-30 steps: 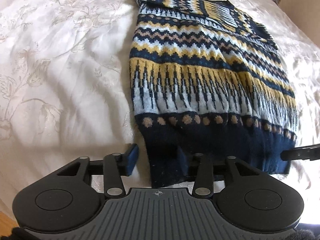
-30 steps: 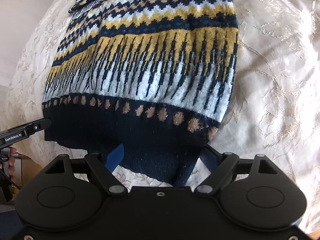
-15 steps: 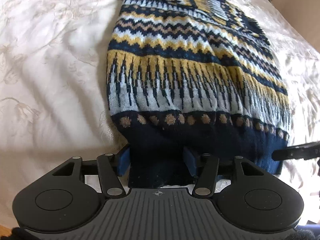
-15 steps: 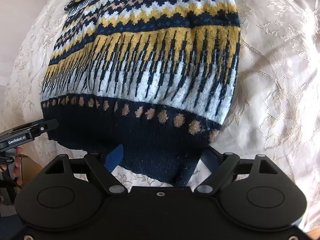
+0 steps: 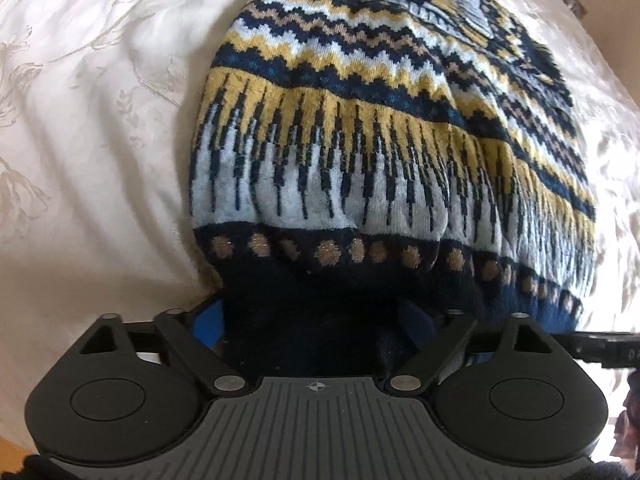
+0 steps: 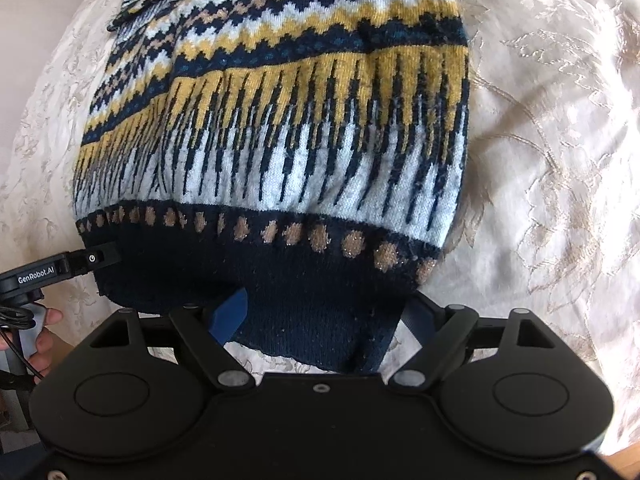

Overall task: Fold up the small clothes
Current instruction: 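Lift the hem with both grippers and fold it toward the collar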

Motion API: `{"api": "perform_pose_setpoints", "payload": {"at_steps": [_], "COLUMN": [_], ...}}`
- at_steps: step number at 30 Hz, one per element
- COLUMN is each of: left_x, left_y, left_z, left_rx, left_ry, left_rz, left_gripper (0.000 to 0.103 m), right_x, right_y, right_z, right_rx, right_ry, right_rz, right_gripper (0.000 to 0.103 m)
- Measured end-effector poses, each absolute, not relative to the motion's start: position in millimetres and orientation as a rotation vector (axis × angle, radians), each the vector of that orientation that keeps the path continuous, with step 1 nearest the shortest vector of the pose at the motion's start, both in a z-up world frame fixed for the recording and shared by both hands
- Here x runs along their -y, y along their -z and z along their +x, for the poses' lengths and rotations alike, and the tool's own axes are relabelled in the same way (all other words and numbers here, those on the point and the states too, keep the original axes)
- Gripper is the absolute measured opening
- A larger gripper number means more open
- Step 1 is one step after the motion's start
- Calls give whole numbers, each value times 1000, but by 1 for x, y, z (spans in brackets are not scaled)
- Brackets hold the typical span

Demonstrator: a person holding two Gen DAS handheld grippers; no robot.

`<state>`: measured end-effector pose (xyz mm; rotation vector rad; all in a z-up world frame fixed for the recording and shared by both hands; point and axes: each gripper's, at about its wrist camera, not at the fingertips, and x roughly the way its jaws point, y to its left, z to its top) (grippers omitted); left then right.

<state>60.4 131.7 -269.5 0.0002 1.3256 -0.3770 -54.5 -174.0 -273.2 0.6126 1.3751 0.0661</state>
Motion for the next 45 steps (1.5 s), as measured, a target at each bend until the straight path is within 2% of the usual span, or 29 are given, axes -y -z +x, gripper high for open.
{"api": "perform_pose_setpoints", "payload": {"at_steps": [3, 9, 15, 18, 20, 21, 22, 23, 24, 25, 26, 28, 32, 38, 45], "left_x": [-122, -116, -120, -119, -120, -122, -124, -127, -129, -130, -132, -134, -136, -132, -128], "left_y": [271, 275, 273, 270, 268, 267, 265, 262, 259, 256, 253, 244, 221, 188, 163], "left_z": [60, 63, 61, 58, 57, 56, 54, 53, 51, 51, 50, 49, 52, 67, 115], "left_rx": [-1333, -1349, -1335, -1324, -1314, -1307, -1298, -1289, -1281, -1277, -1274, -1260, -1216, -1146, -1072], "left_ry": [337, 320, 345, 320, 299, 293, 286, 285, 289, 296, 309, 333, 351, 349, 332], "left_rz": [30, 35, 39, 39, 31, 21, 14, 10, 14, 22, 25, 16, -35, -118, -178], "left_gripper": [96, 100, 99, 93, 84, 80, 70, 58, 52, 40, 29, 16, 11, 10, 10], "right_x": [170, 164, 168, 182, 190, 194, 197, 200, 204, 207, 210, 215, 220, 234, 257], "right_y": [277, 280, 283, 286, 287, 287, 287, 287, 286, 285, 283, 276, 251, 211, 199], "right_z": [-50, -47, -46, -52, -55, -56, -57, -58, -60, -61, -62, -64, -64, -44, -2], "right_rx": [-1390, -1409, -1409, -1376, -1363, -1365, -1368, -1368, -1363, -1357, -1348, -1332, -1264, -1144, -1023], "right_ry": [-75, -59, -60, -60, -54, -47, -37, -33, -34, -41, -47, -64, -112, -159, -87], "right_rz": [616, 576, 599, 677, 723, 736, 744, 752, 765, 775, 783, 794, 806, 816, 911], "right_gripper": [94, 94, 94, 92, 86, 77, 67, 62, 51, 36, 30, 23, 14, 14, 14]}}
